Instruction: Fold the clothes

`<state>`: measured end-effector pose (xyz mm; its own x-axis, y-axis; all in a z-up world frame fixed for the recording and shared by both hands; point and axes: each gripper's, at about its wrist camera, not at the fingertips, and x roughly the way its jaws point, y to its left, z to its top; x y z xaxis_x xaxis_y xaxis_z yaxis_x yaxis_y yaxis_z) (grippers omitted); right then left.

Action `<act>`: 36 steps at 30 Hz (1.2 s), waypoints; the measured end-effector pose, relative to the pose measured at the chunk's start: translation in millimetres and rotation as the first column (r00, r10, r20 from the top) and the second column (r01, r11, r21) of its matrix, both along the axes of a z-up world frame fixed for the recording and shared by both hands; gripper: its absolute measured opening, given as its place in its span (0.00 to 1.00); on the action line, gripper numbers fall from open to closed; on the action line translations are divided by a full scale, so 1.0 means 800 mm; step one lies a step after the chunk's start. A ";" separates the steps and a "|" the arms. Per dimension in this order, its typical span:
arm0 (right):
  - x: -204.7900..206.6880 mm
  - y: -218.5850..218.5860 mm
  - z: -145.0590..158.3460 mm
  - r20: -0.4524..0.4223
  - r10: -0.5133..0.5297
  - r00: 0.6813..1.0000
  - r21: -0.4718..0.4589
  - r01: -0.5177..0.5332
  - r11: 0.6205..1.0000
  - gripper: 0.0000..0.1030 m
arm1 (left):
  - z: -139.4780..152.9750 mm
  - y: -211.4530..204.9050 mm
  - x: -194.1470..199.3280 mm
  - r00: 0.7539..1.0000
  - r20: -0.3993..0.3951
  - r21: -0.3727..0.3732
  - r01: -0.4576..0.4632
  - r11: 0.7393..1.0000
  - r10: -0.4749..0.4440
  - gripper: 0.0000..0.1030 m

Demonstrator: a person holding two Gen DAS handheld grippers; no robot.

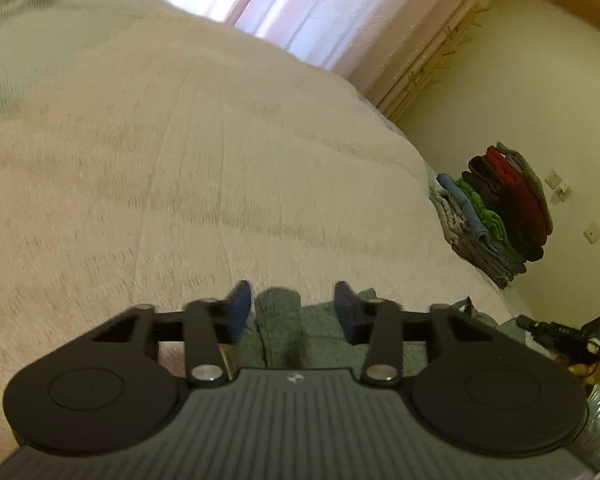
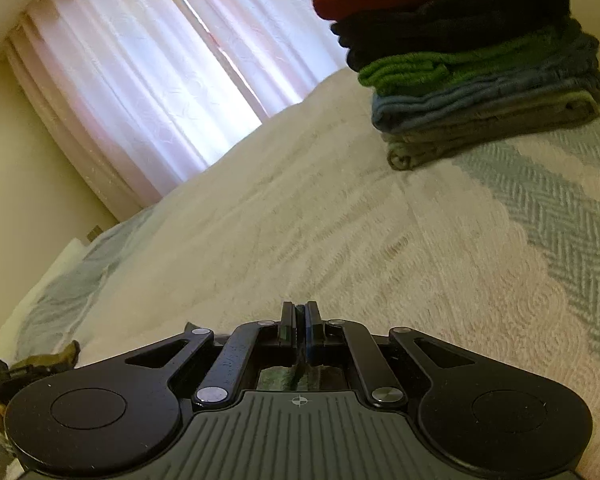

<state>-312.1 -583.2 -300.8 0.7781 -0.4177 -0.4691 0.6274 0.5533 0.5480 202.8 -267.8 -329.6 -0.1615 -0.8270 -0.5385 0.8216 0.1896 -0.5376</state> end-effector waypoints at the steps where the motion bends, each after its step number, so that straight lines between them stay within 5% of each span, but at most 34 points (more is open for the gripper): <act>1: -0.001 0.000 -0.002 0.002 -0.005 1.000 0.006 0.005 1.000 0.02 | -0.001 -0.003 -0.004 1.000 0.015 -0.001 0.012 1.000 -0.012 0.33; 3: -0.003 -0.001 -0.004 0.006 -0.012 1.000 0.009 0.012 1.000 0.02 | -0.003 -0.008 -0.011 0.998 0.048 -0.001 0.033 0.999 -0.033 0.03; 4: -0.005 0.000 -0.004 0.008 -0.015 1.000 0.008 0.015 1.000 0.02 | -0.003 -0.009 -0.013 0.997 0.072 -0.001 0.037 0.999 -0.036 0.00; 18: 0.009 -0.010 0.025 0.037 -0.031 0.999 -0.079 0.034 0.996 0.02 | 0.011 0.006 -0.010 0.978 0.193 -0.092 -0.057 0.994 0.074 0.00; 29: 0.039 -0.034 -0.016 -0.092 -0.076 0.993 -0.031 0.073 0.997 0.02 | -0.020 -0.020 -0.015 0.961 0.257 -0.037 -0.101 0.994 0.107 0.00; 33: 0.055 -0.032 -0.027 -0.233 -0.101 0.967 -0.036 0.096 0.995 0.04 | -0.028 -0.028 -0.022 0.947 0.292 0.016 -0.144 0.989 0.133 0.04; 34: 0.058 -0.029 -0.025 -0.273 -0.119 0.955 -0.052 0.109 0.993 0.15 | -0.028 -0.029 -0.024 0.943 0.300 0.030 -0.162 0.986 0.146 0.11; 36: 0.061 -0.015 -0.013 -0.315 -0.164 0.935 -0.110 0.136 0.985 0.75 | -0.025 -0.028 -0.026 0.929 0.321 0.046 -0.209 0.977 0.183 0.14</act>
